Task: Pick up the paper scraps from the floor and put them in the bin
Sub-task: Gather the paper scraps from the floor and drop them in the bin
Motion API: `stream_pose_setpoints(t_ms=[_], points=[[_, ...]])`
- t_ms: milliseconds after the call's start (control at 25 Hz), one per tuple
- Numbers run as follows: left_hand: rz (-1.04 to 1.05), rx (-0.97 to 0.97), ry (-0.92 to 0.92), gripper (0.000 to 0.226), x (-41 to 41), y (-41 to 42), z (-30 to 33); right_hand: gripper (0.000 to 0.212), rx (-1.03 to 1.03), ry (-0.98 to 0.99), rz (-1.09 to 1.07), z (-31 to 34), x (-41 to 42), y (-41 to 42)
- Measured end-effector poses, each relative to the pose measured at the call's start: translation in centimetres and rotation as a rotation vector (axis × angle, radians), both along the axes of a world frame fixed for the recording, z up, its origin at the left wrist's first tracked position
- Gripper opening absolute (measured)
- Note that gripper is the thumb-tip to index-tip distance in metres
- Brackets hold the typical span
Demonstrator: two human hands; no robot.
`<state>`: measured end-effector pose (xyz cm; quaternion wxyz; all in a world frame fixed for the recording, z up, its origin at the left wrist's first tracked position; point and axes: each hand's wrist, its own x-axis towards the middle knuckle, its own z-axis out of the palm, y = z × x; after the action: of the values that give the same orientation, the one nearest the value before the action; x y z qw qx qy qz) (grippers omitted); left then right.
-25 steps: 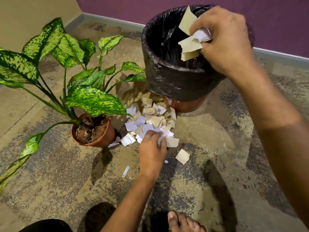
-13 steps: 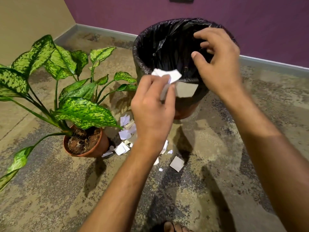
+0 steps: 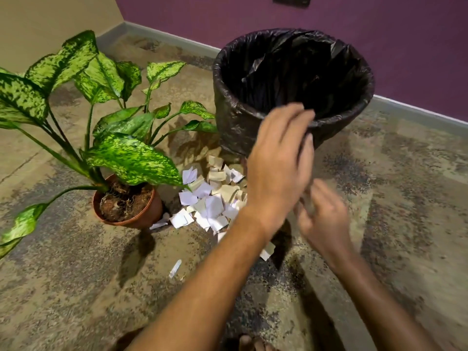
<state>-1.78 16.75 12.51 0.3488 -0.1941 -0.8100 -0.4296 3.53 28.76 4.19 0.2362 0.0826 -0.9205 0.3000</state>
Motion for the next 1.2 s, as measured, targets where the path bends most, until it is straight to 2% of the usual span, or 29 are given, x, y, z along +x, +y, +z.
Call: stream_pose_setpoints(t_ms=[120,200,240,320,440,600,720,800,1000,1120,1200], points=[[0.003,-0.007,-0.127,0.025,5.2,-0.8,-6.0,0.044,0.218,-0.289,0.144,-6.2,0.9,-0.3],[0.078,-0.069,-0.328,0.028,7.5,-3.0,-10.0,0.051,0.322,-0.593,0.190,-8.7,1.0,-0.4],[0.138,-0.104,-0.438,0.030,8.3,-4.4,-11.7,0.061,0.367,-0.732,0.204,-9.4,1.0,-0.5],[0.254,-0.187,-0.658,0.034,9.7,-7.5,-14.1,0.074,0.419,-0.857,0.241,-10.4,0.6,-1.1],[0.393,-0.229,-0.925,0.042,11.2,-11.7,-15.5,0.070,0.406,-0.868,0.292,-11.2,-0.1,-2.4],[0.522,-0.257,-1.124,0.062,12.7,-15.7,-16.9,0.044,0.394,-0.896,0.303,-10.8,-0.6,-4.6],[0.567,-0.287,-1.167,0.048,13.1,-17.0,-17.7,0.019,0.352,-0.780,0.361,-9.6,-0.9,-6.9],[0.555,-0.276,-1.169,0.033,13.2,-17.7,-17.9,0.012,0.401,-0.719,0.442,-8.6,-1.3,-8.4],[0.522,-0.158,-1.162,0.023,13.9,-19.3,-18.1,0.020,0.600,-0.683,0.593,-9.6,-0.7,-10.9],[0.503,-0.114,-1.161,0.020,14.0,-19.8,-18.2,0.023,0.628,-0.607,0.567,-10.3,-0.2,-11.6],[0.509,-0.015,-1.199,0.016,13.9,-20.3,-18.0,0.020,0.614,-0.615,0.566,-10.1,-0.2,-11.9]])
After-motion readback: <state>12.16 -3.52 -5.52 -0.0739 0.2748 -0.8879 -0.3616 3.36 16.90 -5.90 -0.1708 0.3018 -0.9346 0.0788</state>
